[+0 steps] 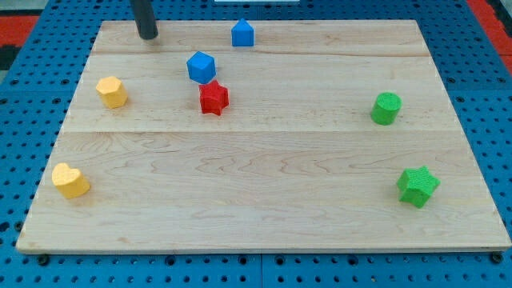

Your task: Push the yellow heart downwards

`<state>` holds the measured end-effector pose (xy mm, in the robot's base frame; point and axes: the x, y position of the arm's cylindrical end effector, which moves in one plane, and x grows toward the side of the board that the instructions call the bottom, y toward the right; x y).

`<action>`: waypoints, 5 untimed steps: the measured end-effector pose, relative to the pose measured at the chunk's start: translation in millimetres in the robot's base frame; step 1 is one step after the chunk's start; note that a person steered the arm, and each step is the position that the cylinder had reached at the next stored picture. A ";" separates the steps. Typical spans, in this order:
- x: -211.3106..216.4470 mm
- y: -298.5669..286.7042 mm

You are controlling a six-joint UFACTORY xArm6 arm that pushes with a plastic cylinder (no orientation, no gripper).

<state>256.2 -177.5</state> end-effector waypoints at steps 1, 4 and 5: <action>43.7 -13.0; 91.6 9.7; 168.2 51.6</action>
<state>424.4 -125.9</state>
